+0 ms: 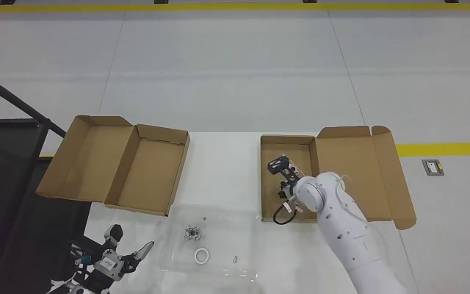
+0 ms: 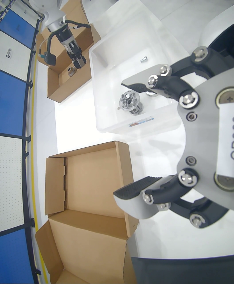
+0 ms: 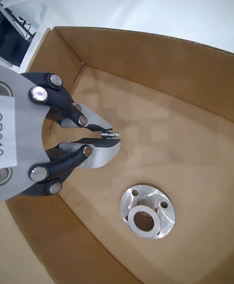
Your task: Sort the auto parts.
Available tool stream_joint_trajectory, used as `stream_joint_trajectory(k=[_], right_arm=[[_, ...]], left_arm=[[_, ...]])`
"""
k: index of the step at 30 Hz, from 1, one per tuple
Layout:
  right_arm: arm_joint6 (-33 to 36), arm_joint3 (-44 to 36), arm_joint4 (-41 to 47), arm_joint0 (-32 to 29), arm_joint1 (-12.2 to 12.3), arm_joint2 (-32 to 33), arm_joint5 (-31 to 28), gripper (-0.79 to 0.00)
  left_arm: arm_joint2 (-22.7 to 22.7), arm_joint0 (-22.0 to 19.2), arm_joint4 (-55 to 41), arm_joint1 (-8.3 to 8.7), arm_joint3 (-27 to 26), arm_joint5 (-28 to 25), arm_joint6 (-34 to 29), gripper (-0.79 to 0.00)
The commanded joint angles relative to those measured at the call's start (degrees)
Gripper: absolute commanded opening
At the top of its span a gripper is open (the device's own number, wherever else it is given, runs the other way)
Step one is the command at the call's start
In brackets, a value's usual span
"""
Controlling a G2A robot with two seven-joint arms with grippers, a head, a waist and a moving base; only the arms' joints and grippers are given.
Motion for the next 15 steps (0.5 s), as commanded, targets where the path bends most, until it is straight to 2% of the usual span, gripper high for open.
stream_joint_trajectory(k=[1, 8, 11, 15], right_arm=[[0.2, -0.2, -0.3, 0.1, 0.0, -0.1, 0.3, -0.582], [-0.2, -4.4, -1.1, -1.4, 0.6, 0.8, 2.2, -0.517], [0.5, -10.7, -3.2, -4.2, 1.2, 1.4, 3.5, -0.465], [2.3, -23.0, -6.9, -9.9, 1.9, 1.7, 4.9, -0.425]], left_arm=[[0.0, 0.0, 0.0, 0.00, 0.0, 0.0, 0.0, 0.000], [0.0, 0.0, 0.0, 0.00, 0.0, 0.0, 0.0, 0.000], [0.0, 0.0, 0.0, 0.00, 0.0, 0.0, 0.0, 0.000], [0.0, 0.0, 0.0, 0.00, 0.0, 0.0, 0.0, 0.000]])
